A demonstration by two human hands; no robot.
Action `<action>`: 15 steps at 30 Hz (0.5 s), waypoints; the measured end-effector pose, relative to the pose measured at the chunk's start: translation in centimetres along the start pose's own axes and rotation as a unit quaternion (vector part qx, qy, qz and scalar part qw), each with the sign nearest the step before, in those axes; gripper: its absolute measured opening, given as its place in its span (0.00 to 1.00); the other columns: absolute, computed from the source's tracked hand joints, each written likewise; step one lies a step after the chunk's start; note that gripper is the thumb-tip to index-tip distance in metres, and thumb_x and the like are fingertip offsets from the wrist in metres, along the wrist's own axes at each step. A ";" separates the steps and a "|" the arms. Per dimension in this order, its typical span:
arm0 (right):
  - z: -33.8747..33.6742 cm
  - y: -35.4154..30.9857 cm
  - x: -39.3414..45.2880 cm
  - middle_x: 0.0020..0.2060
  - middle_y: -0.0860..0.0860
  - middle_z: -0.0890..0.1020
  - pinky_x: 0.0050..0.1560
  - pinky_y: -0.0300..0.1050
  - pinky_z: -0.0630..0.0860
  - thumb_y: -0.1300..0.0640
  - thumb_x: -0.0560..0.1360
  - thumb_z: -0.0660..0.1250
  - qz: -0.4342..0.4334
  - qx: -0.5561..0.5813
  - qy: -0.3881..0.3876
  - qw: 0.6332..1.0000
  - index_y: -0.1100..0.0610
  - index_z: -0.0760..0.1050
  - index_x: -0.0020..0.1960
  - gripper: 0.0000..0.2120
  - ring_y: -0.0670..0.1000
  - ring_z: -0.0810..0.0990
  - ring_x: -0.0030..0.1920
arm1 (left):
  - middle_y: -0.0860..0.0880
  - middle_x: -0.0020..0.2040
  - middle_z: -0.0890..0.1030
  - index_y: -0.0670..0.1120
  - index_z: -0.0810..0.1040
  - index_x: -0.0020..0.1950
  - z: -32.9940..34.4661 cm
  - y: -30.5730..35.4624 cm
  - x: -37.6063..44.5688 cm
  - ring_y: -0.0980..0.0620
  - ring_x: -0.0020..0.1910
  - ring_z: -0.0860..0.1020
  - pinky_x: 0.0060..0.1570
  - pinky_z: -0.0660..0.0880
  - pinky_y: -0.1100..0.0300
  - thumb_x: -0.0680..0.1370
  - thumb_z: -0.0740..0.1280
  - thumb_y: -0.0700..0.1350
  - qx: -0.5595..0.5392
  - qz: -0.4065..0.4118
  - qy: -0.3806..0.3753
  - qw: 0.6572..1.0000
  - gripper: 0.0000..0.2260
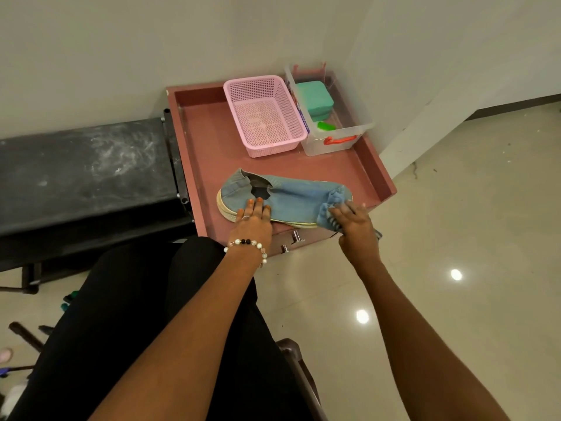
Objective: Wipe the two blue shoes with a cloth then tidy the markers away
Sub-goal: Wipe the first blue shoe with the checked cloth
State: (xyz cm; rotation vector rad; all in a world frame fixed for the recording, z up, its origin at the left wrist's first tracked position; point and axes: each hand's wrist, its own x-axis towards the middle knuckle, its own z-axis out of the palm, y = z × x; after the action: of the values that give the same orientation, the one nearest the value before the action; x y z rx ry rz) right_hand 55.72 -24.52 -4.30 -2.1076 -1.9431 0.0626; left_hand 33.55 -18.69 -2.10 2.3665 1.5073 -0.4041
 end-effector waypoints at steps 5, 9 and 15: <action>2.8 -6.7 -0.6 0.60 0.62 0.77 0.63 0.58 0.71 0.77 0.59 0.67 0.202 0.056 0.037 0.977 0.66 0.74 0.63 0.32 0.65 0.69 0.66 | 0.41 0.78 0.44 0.40 0.46 0.78 0.0 0.2 0.0 0.42 0.77 0.44 0.74 0.47 0.48 0.80 0.56 0.37 0.007 -0.009 0.004 1.000 0.29; 3.9 -13.8 -0.2 0.61 0.63 0.76 0.66 0.52 0.69 0.72 0.65 0.66 0.203 0.151 0.034 0.967 0.65 0.74 0.63 0.26 0.63 0.69 0.67 | 0.42 0.79 0.45 0.41 0.47 0.78 -0.2 0.0 0.0 0.42 0.77 0.44 0.74 0.47 0.48 0.81 0.56 0.42 -0.007 0.002 -0.009 1.000 0.28; -1.3 -9.4 0.0 0.50 0.53 0.83 0.52 0.42 0.78 0.75 0.66 0.60 0.159 0.389 -0.031 0.907 0.60 0.81 0.54 0.22 0.51 0.81 0.51 | 0.44 0.79 0.45 0.42 0.49 0.78 -0.9 -1.5 0.3 0.44 0.77 0.43 0.74 0.47 0.49 0.78 0.60 0.36 -0.052 0.051 -0.042 0.996 0.31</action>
State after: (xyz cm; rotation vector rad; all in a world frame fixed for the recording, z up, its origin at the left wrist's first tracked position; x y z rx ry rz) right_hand 46.87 -24.18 -0.87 -1.8184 -1.2459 0.8295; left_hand 32.32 -17.49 -1.51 2.3049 1.3300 -0.3862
